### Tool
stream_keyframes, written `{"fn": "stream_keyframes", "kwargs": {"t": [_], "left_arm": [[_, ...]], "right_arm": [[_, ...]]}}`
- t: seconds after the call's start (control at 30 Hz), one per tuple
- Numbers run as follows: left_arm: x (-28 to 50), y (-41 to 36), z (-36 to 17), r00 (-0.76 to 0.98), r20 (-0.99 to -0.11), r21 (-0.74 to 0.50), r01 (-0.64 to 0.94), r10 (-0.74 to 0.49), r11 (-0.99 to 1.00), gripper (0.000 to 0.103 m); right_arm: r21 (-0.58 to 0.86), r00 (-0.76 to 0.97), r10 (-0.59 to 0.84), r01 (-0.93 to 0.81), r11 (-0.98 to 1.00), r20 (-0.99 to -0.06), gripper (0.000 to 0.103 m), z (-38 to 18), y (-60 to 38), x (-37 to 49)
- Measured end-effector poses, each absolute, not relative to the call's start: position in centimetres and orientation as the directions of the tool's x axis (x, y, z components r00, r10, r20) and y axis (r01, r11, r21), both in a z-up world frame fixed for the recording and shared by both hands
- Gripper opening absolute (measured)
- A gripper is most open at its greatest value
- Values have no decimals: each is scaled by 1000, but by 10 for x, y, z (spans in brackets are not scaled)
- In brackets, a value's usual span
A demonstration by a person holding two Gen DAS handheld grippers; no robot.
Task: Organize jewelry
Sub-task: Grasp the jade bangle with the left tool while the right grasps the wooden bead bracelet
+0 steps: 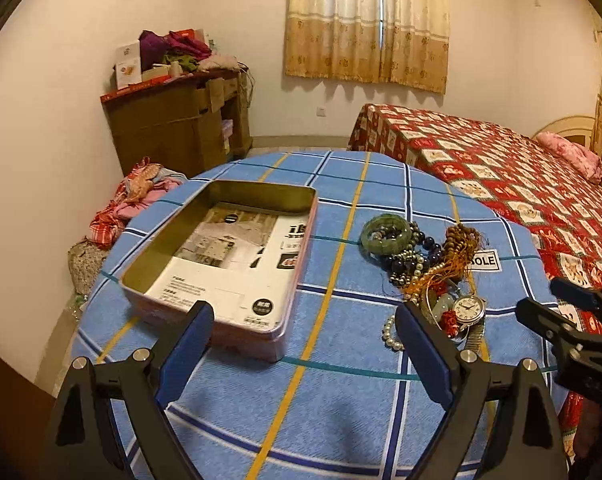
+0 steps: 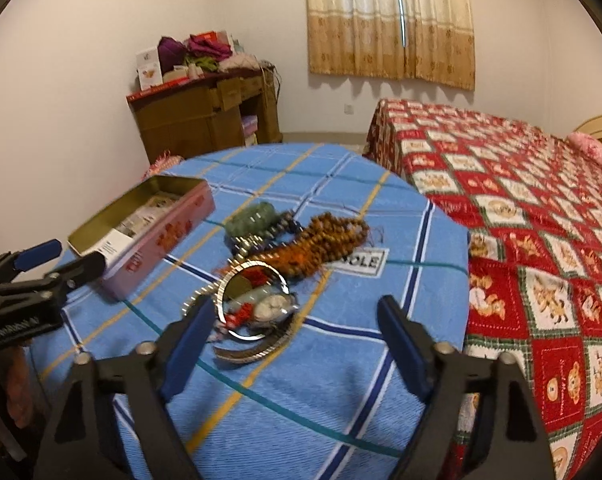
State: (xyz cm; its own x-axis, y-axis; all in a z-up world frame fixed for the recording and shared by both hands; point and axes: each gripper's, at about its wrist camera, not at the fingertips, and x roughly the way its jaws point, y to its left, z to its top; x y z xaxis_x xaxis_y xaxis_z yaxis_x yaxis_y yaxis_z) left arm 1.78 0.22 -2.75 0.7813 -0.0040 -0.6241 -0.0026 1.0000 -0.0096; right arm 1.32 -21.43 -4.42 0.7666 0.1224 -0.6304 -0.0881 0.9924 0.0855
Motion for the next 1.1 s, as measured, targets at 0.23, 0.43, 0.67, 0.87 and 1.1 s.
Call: {"fn": "stream_keyframes", "kwargs": {"t": [0.23, 0.43, 0.67, 0.87, 1.1], "left_arm": [[48, -18, -27, 792, -608, 31, 84, -48, 996, 79], [85, -26, -30, 763, -640, -8, 117, -95, 993, 63], [106, -32, -33, 750, -656, -3, 111, -86, 994, 63], [113, -30, -37, 732, -675, -8, 121, -94, 993, 63], [128, -39, -29, 748, -648, -16, 175, -144, 984, 63]], "right_arm": [[122, 746, 99, -24, 992, -658, 67, -54, -244, 41], [139, 737, 110, -22, 990, -668, 66, -49, -251, 80], [133, 725, 143, -72, 988, -673, 66, -46, -236, 123], [148, 673, 175, -98, 984, -719, 40, -67, -233, 139], [219, 712, 224, -100, 971, -666, 14, -58, -253, 117]]}}
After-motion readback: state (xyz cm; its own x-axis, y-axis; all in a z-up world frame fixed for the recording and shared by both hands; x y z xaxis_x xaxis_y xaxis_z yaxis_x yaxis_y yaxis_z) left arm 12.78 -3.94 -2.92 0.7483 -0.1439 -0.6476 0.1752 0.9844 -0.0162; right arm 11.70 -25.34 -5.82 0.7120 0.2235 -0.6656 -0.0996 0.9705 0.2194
